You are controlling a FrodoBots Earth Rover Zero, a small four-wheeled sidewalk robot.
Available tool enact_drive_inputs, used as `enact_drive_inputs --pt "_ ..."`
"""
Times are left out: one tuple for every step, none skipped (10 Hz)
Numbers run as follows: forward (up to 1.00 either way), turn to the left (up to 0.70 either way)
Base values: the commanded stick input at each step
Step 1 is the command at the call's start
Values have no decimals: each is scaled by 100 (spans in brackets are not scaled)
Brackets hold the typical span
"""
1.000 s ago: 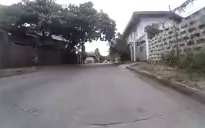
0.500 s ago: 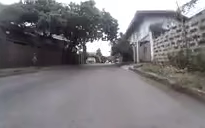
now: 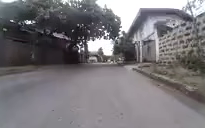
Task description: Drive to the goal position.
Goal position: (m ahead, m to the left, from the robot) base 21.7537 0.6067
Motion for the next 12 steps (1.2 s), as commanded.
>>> enact_drive_inputs --pt "100 3" --pt "100 3" --pt "100 3" --pt "100 -5" --pt "100 -37" --pt "100 -37" --pt "100 -37" --pt "100 -37" --pt "100 -29" --pt "100 39" --pt "100 3" --pt "100 3"
